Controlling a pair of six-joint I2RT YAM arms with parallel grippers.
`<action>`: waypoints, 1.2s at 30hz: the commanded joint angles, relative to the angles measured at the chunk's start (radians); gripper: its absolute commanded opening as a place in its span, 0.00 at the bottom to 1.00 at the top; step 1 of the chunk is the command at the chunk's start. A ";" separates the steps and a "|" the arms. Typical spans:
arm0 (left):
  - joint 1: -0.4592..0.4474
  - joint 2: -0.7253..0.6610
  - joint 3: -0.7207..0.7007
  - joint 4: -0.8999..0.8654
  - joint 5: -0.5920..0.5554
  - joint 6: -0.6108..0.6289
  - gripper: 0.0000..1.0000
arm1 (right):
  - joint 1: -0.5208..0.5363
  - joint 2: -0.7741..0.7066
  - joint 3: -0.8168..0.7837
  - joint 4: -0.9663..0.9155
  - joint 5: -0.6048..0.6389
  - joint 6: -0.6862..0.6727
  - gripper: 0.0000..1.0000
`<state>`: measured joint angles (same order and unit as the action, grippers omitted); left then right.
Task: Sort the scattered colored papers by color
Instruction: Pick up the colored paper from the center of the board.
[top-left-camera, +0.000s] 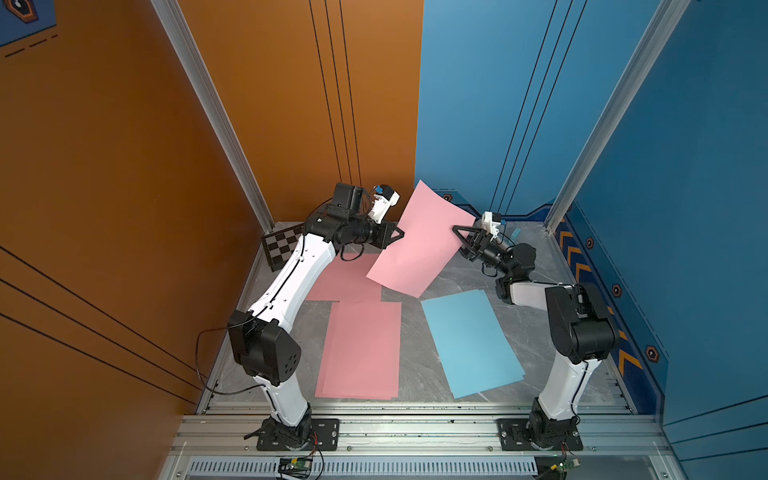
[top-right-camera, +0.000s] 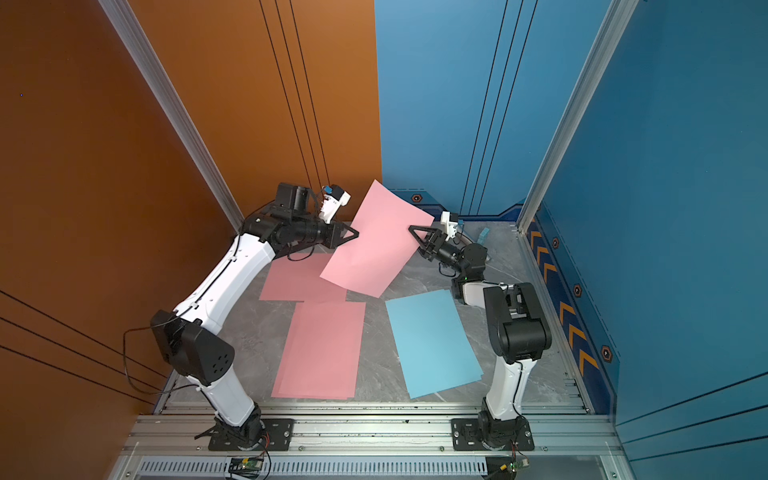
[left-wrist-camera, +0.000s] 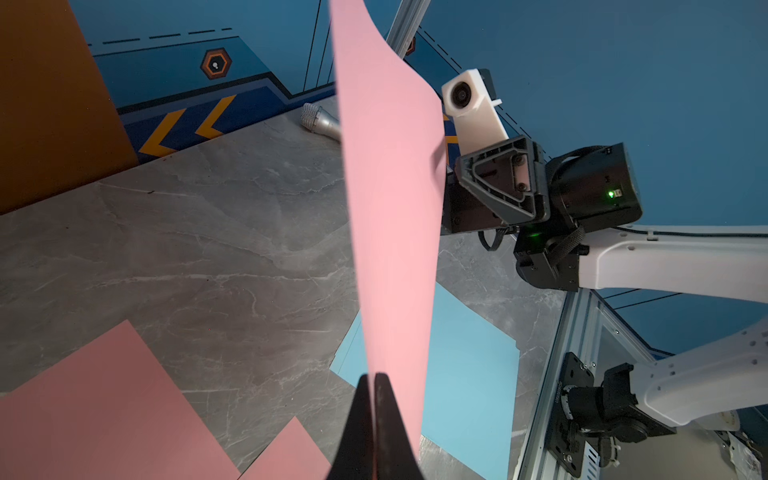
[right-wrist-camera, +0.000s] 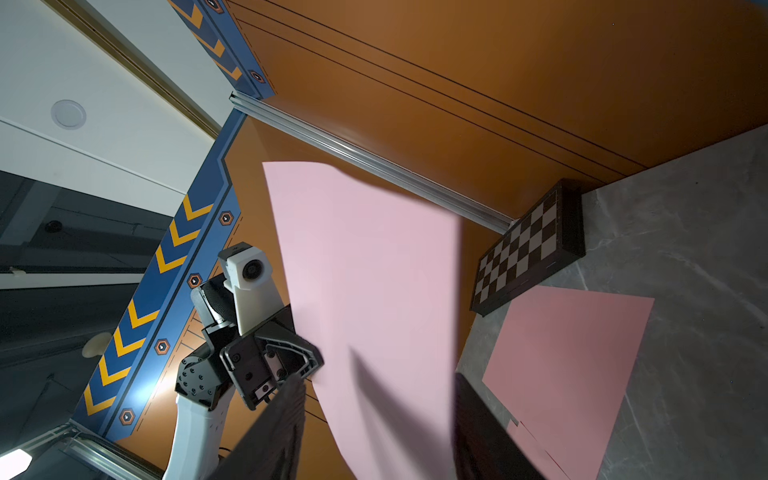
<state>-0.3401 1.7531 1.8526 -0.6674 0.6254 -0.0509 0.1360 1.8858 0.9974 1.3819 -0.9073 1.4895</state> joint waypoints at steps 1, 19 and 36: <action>0.011 0.005 -0.004 0.018 0.036 -0.032 0.00 | -0.007 -0.046 -0.005 0.037 -0.036 -0.027 0.55; 0.056 -0.046 -0.067 0.042 -0.033 -0.119 0.42 | 0.007 -0.047 0.034 0.019 -0.053 -0.023 0.00; 0.134 -0.363 -0.432 0.042 -0.453 -0.335 0.98 | 0.135 -0.225 0.364 -1.357 0.175 -0.914 0.00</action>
<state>-0.2226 1.4452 1.4734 -0.6209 0.2775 -0.3405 0.2367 1.7065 1.2804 0.4927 -0.8505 0.8967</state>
